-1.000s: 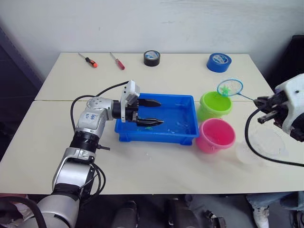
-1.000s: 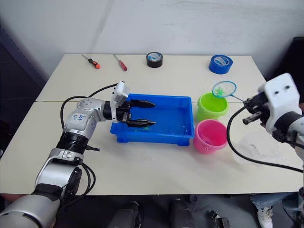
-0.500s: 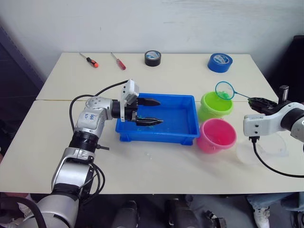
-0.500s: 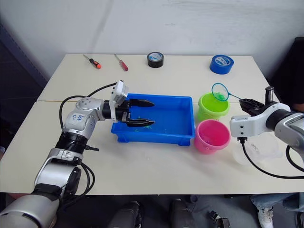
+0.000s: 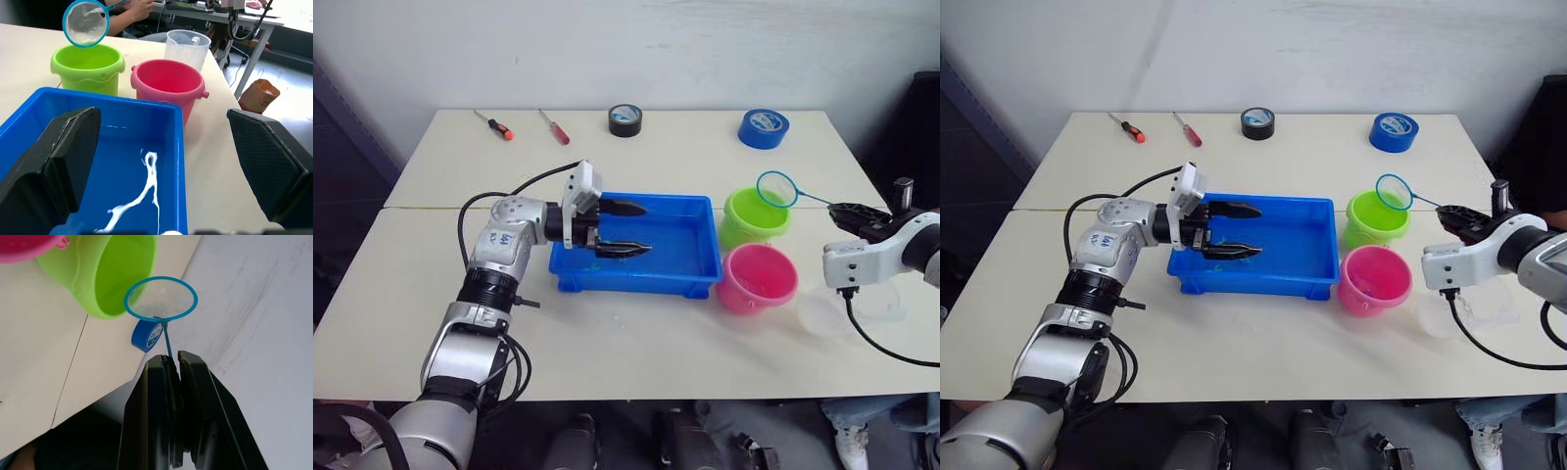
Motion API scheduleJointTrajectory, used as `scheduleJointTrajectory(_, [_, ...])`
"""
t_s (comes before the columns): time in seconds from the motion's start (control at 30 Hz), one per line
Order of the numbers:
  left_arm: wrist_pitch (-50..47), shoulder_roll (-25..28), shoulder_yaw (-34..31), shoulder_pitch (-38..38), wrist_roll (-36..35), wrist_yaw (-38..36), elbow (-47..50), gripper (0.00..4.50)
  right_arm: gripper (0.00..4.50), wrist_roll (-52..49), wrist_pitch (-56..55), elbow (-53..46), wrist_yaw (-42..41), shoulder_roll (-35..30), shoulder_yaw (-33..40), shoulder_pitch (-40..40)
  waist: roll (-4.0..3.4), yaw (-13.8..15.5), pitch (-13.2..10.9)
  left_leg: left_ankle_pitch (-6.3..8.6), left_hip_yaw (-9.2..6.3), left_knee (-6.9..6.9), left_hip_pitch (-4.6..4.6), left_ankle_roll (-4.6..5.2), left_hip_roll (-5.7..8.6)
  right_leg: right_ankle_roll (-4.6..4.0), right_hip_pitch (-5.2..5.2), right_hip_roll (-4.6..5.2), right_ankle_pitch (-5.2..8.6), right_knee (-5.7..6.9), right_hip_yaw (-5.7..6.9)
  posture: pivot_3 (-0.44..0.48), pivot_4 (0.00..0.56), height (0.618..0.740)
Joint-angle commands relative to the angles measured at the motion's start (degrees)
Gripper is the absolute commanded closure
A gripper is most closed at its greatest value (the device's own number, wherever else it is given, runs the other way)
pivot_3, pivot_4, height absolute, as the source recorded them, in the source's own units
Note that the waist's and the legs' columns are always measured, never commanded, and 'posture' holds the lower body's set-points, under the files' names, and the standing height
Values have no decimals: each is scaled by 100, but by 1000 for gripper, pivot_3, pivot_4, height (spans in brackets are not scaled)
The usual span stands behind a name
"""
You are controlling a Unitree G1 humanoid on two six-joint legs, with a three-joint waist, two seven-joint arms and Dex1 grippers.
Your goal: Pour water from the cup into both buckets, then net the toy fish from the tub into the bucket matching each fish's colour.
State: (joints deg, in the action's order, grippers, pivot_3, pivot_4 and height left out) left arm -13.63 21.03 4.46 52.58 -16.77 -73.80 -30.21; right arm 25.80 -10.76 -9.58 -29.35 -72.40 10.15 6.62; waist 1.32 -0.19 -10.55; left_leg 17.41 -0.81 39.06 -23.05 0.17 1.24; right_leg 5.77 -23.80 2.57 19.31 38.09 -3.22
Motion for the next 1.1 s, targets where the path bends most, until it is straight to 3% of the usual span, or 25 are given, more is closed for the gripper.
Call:
scheduleJointTrajectory(0.03, [115,24,-4,135,-1,-100,-46,33,4500,-990,1039,-460,-435,555,502,220,0,2,0,0,1,2,0,0,1,0,-1,1,0,3,-1,0,150,736])
scheduleJointTrajectory(0.23, [282,16,-7,400,73,-242,-506,33,4500,-2937,4036,-2100,-961,1779,1071,635,-1,14,0,0,-7,8,2,-1,-3,0,4,-1,0,24,2,0,150,736])
scheduleJointTrajectory(0.53, [91,28,-15,305,-48,-641,-646,33,4500,-5271,7409,-3874,-818,2780,1293,1172,-1,18,1,6,-20,3,0,9,-2,0,5,6,0,24,10,0,150,736])
scheduleJointTrajectory(0.67, [-24,101,80,470,15,-1061,-810,33,4500,-5540,8002,-4282,-555,2802,1188,1118,-1,18,1,10,-19,3,-4,16,0,0,1,8,0,26,10,0,150,736])
scheduleJointTrajectory(1.1, [668,82,127,975,492,-1283,-1983,33,4500,-5843,8610,-4770,292,2979,1031,1115,-1,11,1,13,-19,0,-6,21,2,0,-2,9,0,2,11,0,150,736])
